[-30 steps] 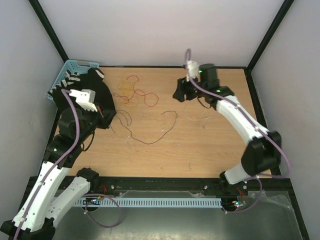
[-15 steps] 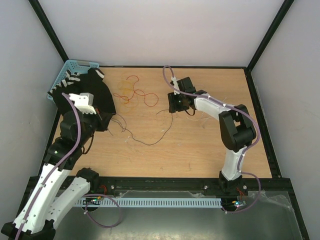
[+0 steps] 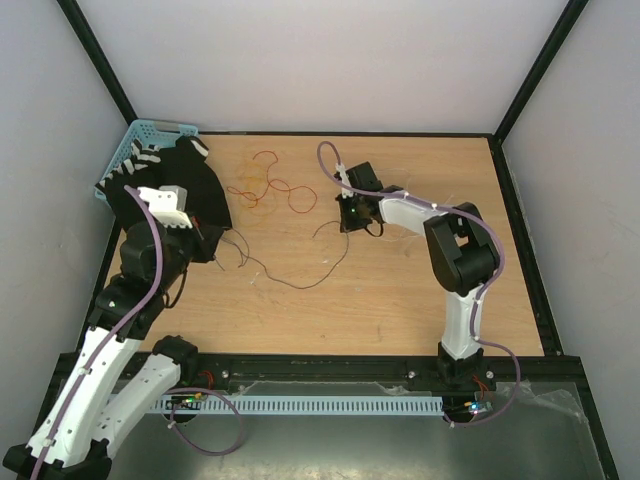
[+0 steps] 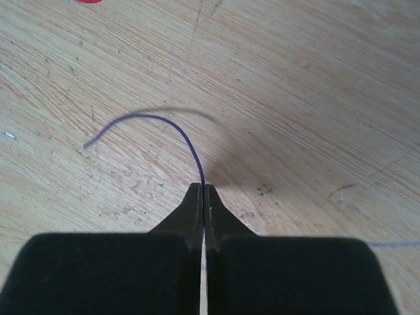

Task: Zip-tie the wires
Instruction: Straighten the cable at the center of the board.

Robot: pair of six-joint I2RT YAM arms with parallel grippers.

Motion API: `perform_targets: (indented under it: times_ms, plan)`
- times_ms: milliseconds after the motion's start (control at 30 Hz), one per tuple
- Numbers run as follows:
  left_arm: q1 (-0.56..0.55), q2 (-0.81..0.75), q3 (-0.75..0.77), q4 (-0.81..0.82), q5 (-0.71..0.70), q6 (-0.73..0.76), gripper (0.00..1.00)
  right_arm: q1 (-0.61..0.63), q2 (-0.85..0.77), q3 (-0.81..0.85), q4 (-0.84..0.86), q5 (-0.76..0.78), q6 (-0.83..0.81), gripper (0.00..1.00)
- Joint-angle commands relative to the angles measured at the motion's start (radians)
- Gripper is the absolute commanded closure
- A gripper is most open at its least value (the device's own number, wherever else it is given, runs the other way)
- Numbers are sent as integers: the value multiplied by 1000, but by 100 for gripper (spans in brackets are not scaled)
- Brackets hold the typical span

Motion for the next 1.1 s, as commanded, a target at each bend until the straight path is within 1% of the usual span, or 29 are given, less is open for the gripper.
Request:
perform_targets:
  times_ms: [0,67,167,233,300,400,500,533,567,633,767,900,1067]
  plan:
    - [23,7,34,-23,-1,4,100,-18,-124,-20,16,92,-14,100]
    - [46,31,70,-72,28,11,100,-75,-222,-58,16,106,-16,100]
    - [99,69,113,-131,92,18,100,-219,-386,-114,13,73,-21,100]
    - [137,81,121,-151,126,24,100,-316,-485,-141,-3,106,-35,100]
    - [175,86,122,-161,155,30,100,-410,-561,-140,-33,160,-58,100]
    - [223,104,129,-185,208,41,100,-560,-625,-98,-83,206,-72,100]
    - [249,125,126,-210,267,37,100,-683,-639,-37,-136,308,-82,100]
    - [251,130,117,-216,277,33,100,-710,-639,-15,-154,364,-88,100]
    - [252,140,80,-222,296,13,100,-766,-633,12,-176,491,-100,100]
    - [252,152,37,-219,317,-12,100,-810,-627,12,-180,554,-108,100]
    - [253,168,-23,-218,340,-66,100,-866,-595,-10,-179,626,-113,100]
    - [259,127,-76,-221,262,-91,100,-926,-556,-23,-173,645,-110,100]
    - [287,119,-144,-224,202,-144,100,-928,-527,-84,-138,652,-126,100]
